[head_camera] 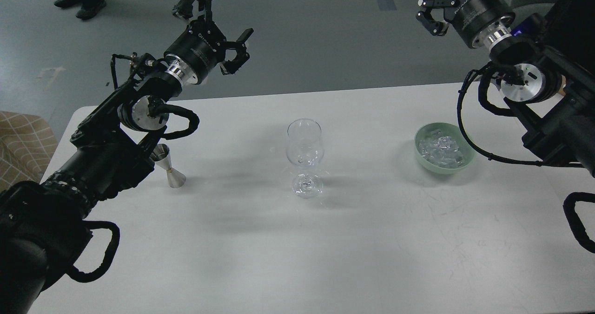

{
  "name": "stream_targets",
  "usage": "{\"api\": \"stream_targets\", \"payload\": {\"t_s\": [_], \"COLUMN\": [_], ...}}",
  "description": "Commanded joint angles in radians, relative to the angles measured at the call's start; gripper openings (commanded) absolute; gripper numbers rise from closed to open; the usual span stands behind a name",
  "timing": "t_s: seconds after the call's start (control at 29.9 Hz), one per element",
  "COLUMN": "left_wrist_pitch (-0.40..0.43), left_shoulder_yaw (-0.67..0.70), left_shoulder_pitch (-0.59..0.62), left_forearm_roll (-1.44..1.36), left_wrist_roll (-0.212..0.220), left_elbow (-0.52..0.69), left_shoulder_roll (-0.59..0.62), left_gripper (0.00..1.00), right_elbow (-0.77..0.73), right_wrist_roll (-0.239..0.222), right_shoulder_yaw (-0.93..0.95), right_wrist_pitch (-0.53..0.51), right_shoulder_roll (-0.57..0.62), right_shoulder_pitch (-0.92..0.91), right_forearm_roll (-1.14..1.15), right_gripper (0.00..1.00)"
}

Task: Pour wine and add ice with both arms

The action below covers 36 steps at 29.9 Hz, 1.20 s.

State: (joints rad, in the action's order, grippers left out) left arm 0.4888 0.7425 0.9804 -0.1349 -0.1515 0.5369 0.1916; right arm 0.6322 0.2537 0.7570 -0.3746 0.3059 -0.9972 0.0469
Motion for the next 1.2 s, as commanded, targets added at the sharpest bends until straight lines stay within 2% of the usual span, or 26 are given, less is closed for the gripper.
{"api": "stream_targets", "payload": {"t_s": [0.0,0.43,0.57,1.17], "left_wrist_pitch": [0.0,0.0,0.0,-0.021], "left_shoulder_yaw": [0.0,0.041,0.04,0.044], "left_shoulder_pitch": [-0.005,0.009,0.024,0.044], "left_forearm_roll": [0.0,0.018,0.014,0.02], "left_wrist_roll": [0.0,0.006,0.012,0.024], "left_elbow": [0.0,-0.038,-0.04,-0.028], "left_shoulder_roll": [-0.001,0.016,0.014,0.026], "left_gripper": [0.99,0.99,0.99,0.99], "right_elbow": [0.0,-0.008,-0.02,-0.025], "right_wrist_roll": [-0.022,-0.022,-0.014,-0.014], "right_shoulder_yaw": [0.001,0.001,0.001,-0.001], "right_wrist_pitch": [0.0,0.011,0.055,0.054], "right_shoulder_roll": [0.007,0.001,-0.011,-0.019], "right_shoulder_pitch": [0.003,0.009,0.002,-0.004], "right_forearm_roll": [-0.024,-0.01,-0.01,-0.005], "right_gripper": [1.0,1.0,1.0,1.0]}}
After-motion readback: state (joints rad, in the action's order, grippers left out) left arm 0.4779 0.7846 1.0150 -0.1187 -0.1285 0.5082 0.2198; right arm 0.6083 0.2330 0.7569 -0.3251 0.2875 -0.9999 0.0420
